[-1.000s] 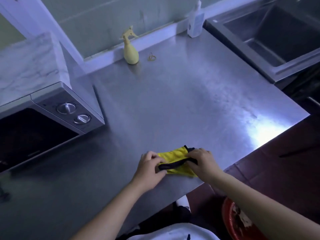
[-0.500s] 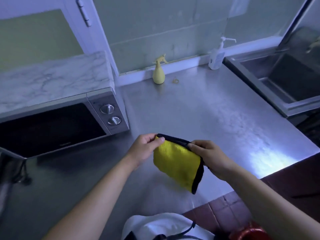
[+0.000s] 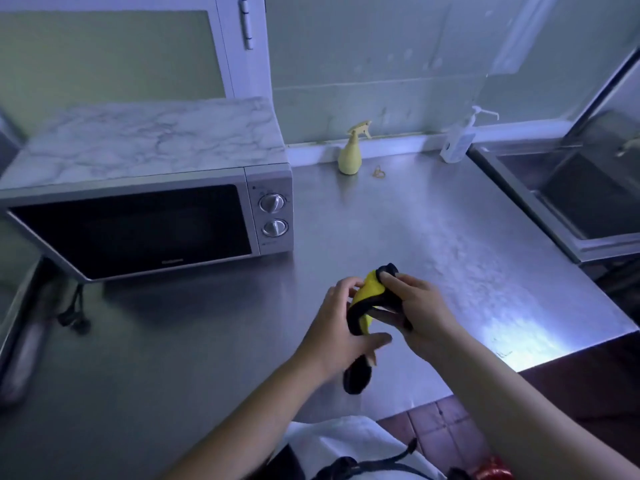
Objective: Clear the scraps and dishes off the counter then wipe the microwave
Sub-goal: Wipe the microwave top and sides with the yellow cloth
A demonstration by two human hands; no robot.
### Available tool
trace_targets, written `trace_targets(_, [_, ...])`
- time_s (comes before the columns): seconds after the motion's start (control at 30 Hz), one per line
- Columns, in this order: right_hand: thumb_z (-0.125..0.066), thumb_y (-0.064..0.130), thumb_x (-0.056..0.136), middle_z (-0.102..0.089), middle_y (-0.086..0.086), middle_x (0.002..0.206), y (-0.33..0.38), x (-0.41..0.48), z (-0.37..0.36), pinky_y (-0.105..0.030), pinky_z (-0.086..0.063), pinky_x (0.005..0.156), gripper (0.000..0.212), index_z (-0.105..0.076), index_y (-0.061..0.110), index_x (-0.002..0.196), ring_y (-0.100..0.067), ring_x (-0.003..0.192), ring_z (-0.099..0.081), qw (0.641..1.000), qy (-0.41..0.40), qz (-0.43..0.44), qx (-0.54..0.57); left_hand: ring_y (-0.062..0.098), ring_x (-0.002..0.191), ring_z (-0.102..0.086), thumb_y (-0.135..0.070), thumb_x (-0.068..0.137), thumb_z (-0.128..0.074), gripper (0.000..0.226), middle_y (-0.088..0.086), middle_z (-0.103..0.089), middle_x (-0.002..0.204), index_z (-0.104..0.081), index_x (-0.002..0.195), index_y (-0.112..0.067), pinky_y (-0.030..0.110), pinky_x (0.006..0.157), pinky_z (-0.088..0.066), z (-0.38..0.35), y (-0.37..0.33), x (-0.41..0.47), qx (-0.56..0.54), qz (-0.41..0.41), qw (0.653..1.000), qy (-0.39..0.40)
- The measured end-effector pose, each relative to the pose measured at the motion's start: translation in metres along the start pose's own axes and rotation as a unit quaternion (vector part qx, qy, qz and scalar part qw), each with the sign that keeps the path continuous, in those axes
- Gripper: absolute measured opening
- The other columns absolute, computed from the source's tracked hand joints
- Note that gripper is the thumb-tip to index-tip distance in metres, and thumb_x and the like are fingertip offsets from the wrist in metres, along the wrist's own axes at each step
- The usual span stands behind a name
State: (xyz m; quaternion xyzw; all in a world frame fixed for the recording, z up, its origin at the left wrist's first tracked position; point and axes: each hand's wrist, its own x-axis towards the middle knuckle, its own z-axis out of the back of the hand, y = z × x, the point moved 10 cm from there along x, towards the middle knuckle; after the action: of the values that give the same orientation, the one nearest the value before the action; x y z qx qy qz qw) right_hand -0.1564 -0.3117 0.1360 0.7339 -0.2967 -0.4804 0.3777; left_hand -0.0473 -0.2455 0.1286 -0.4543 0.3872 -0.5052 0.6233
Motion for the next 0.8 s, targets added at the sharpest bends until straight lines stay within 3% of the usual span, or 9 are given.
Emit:
trace_targets(0.1, [-0.061,0.015,0.098,-0.071,-0.028,0.108,-0.013,-0.008,-0.024,-0.037,-0.062,0.077,0.023,-0.067,-0.006,0.106,-0.036,0.099,-0.073,0.998,0.053,-0.020,0.022,0.007,0.102,-0.064,-0.014,0.078,-0.073,0.049,-0.011,-0.068,0.112,-0.055,0.120,-0.031,0.023,0.084,-0.052,0.029,0.012,-0.007,-0.040,0.012,0.997,-0.064])
trace_targets(0.2, [-0.062,0.032,0.098,-0.077,-0.008,0.100,-0.014,-0.008,-0.025,-0.038,-0.060,0.081,0.027,-0.077,0.009,0.097,-0.025,0.095,-0.073,0.994,0.017,0.017,-0.107,0.016,0.092,-0.068,0.002,0.075,-0.062,0.046,-0.010,-0.074,0.096,-0.065,0.105,-0.033,0.021,0.073,-0.053,0.059,0.042,-0.017,-0.177,0.079,0.976,-0.101])
trace_targets(0.3, [-0.070,0.037,0.090,-0.073,0.006,0.099,-0.005,-0.006,0.000,-0.031,-0.049,0.082,0.015,-0.075,0.024,0.095,-0.017,0.102,-0.066,0.969,-0.108,0.111,-0.193,0.024,0.095,-0.071,0.008,0.080,-0.061,0.046,0.012,-0.073,0.107,-0.065,0.120,-0.015,0.031,0.075,-0.057,0.064,0.073,-0.025,-0.425,0.136,0.893,-0.063])
trace_targets(0.37, [-0.076,0.046,0.079,-0.070,0.005,0.113,-0.043,0.002,0.003,-0.034,-0.046,0.088,0.029,-0.072,0.030,0.102,-0.014,0.108,-0.063,0.983,-0.060,0.029,-0.170,0.025,0.098,-0.070,-0.002,0.083,-0.062,0.041,0.013,-0.072,0.111,-0.066,0.123,-0.012,0.032,0.078,-0.058,0.065,0.088,-0.031,-0.497,0.152,0.854,-0.031])
trace_targets(0.43, [-0.069,0.050,0.079,-0.072,0.000,0.108,-0.109,-0.001,-0.009,-0.042,-0.049,0.093,0.032,-0.077,0.027,0.099,-0.017,0.097,-0.067,0.984,0.051,-0.147,-0.085,0.023,0.099,-0.071,-0.010,0.081,-0.064,0.037,0.010,-0.073,0.110,-0.071,0.117,-0.016,0.034,0.077,-0.058,0.067,0.112,-0.040,-0.515,0.175,0.839,-0.029])
trace_targets(0.5, [-0.061,0.038,0.092,-0.072,-0.007,0.101,-0.160,-0.009,-0.013,-0.048,-0.051,0.099,0.026,-0.078,0.021,0.101,-0.023,0.094,-0.068,0.969,0.083,-0.233,-0.026,0.025,0.093,-0.072,-0.006,0.084,-0.062,0.030,0.012,-0.074,0.105,-0.072,0.111,-0.014,0.034,0.073,-0.058,0.071,0.152,-0.055,-0.487,0.227,0.840,-0.072])
trace_targets(0.63, [-0.056,-0.001,0.092,-0.060,-0.015,0.093,-0.219,-0.003,0.010,-0.040,-0.057,0.074,0.017,-0.064,0.003,0.107,-0.028,0.079,-0.061,0.962,-0.073,-0.247,-0.089,0.029,0.082,-0.065,0.008,0.080,-0.063,0.016,0.015,-0.070,0.085,-0.067,0.093,-0.001,0.035,0.072,-0.046,0.095,0.244,-0.109,-0.246,0.377,0.872,-0.194])
trace_targets(0.7, [-0.055,-0.005,0.092,-0.060,-0.016,0.095,-0.229,-0.005,0.013,-0.044,-0.056,0.073,0.020,-0.063,0.003,0.110,-0.030,0.082,-0.059,0.951,-0.122,-0.241,-0.150,0.031,0.089,-0.069,0.001,0.081,-0.070,0.015,0.010,-0.072,0.092,-0.066,0.093,-0.007,0.036,0.075,-0.047,0.098,0.257,-0.122,-0.180,0.374,0.892,-0.181])
trace_targets(0.8, [-0.067,-0.004,0.088,-0.060,-0.018,0.101,-0.229,-0.005,0.014,-0.052,-0.056,0.087,0.022,-0.063,0.006,0.107,-0.033,0.093,-0.059,0.949,-0.139,-0.219,-0.182,0.017,0.099,-0.067,-0.018,0.075,-0.084,0.045,0.004,-0.067,0.115,-0.060,0.113,-0.023,0.030,0.082,-0.051,0.113,0.248,-0.119,-0.078,0.315,0.931,-0.169])
